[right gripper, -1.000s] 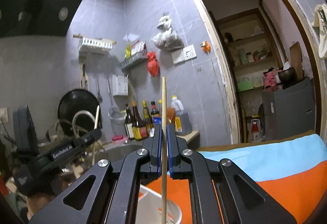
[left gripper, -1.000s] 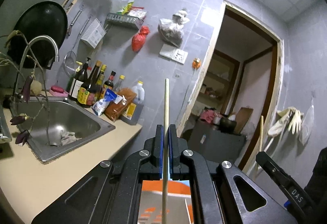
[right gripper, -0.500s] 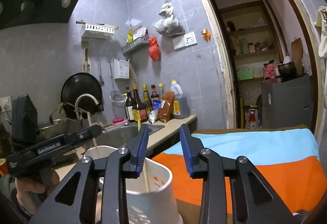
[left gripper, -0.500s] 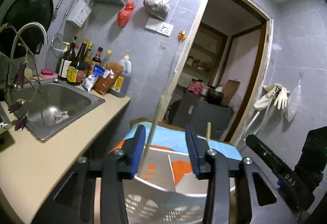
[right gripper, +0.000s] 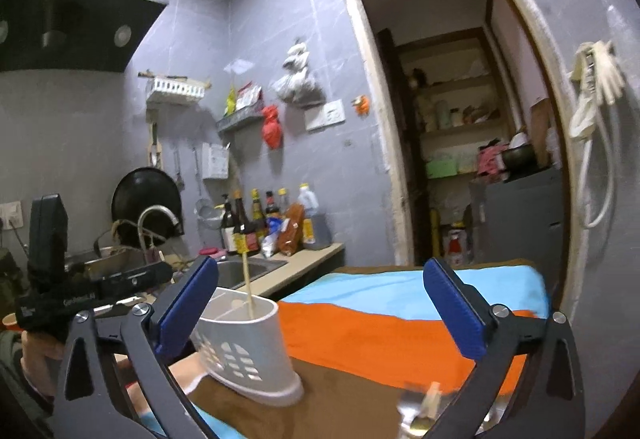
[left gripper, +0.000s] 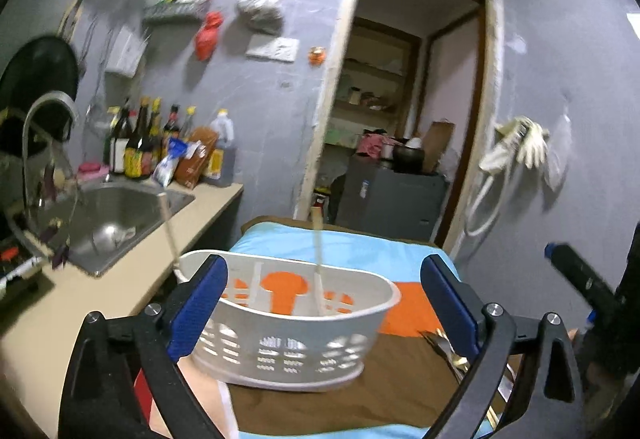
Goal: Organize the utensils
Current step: 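Open the left gripper to drop the chopstick into the caddy, then lower the right gripper onto a silver spoon and close on it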
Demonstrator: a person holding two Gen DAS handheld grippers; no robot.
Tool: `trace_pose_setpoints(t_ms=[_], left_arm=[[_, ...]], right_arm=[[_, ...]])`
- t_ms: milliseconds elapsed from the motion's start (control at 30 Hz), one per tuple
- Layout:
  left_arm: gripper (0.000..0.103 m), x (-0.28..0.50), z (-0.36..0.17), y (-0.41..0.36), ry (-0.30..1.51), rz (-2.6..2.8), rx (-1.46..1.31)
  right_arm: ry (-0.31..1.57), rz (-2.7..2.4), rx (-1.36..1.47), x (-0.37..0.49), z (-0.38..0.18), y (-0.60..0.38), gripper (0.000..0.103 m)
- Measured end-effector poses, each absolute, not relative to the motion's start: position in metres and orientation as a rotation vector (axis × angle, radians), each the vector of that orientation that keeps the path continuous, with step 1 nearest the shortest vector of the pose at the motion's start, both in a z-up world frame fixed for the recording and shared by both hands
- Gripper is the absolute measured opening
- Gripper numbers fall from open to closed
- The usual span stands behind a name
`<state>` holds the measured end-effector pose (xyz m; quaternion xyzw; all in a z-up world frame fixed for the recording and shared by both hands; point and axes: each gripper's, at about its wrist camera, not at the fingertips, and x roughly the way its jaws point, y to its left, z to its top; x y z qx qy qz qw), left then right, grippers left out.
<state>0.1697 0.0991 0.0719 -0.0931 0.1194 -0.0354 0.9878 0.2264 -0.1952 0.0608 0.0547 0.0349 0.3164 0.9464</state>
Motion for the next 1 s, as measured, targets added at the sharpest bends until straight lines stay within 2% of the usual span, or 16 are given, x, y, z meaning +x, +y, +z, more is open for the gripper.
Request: trace_pose_setpoints(t_ms=[400,667,1000], left_arm=[[0.095,0.148,0.060,0.000,0.196,-0.190,-0.028],[0.095,0.188,0.032,-0.036,0.385,-0.267,-0.065],[0.095,0.242,-0.003,-0.052,0.656,-0.226,-0.052]], right_arm=[[0.031,0.472,0.049,0.181,0.062,-0.278,0.103],[0.114,0.357,-0.008,0.186,0.038,-0.312,0.103],[0.379,0.285,-0.044,0.229,-0.009,-0.329,0.103]])
